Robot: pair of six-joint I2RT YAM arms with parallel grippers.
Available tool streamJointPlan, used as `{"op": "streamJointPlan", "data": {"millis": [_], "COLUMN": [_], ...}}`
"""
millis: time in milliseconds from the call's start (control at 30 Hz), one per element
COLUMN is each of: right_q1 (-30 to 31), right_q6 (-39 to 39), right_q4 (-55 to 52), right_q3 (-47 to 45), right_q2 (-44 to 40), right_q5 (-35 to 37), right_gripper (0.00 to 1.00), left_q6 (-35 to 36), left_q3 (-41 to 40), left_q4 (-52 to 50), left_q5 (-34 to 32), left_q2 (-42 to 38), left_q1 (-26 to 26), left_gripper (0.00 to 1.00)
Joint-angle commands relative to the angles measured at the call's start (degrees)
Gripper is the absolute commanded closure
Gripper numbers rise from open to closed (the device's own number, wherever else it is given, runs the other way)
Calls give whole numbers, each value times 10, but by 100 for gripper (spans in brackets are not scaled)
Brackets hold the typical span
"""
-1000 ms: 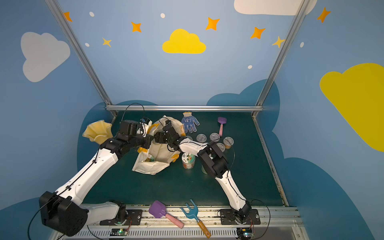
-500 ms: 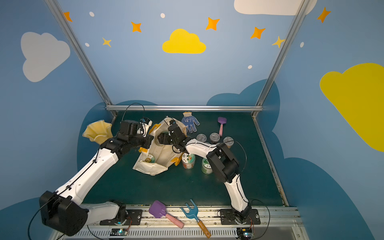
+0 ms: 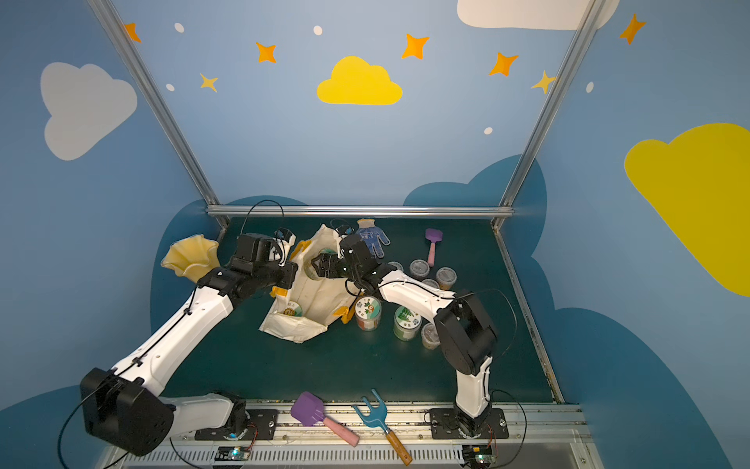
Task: Take out the seed jars from the canvas bag
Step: Pick up the seed jar from the canvas bag, then place the seed jar at the center of the board.
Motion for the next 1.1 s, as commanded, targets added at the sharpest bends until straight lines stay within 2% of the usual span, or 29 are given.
{"op": "streamJointPlan", "data": {"millis": [0,300,767,933,1067], "right_q1": [-10,-25,-42,-40,-17], "right_q6": [-27,-97,-158,-160,-161], "right_q4": [-24,-141,-407,-487,-525], "right_q3": [-6,-37,-143,-182,-204], "right_q2": [-62,-190,-436,-486,-483], "right_q5": [-26,-48,3,26,53], "right_gripper": [35,35,35,35,35], "left_q6": [-5,-9,-9,-11,-12], "left_q3": [12,13,13,13,13], "left_q4": [-22,-21,-19,-17,-18], "left_q5": [-11,1,8,12,15], "left_q2": [9,11,11,13,15], "left_q1": [5,20,29,30,30], "left_gripper": [95,95,95,95,95]}}
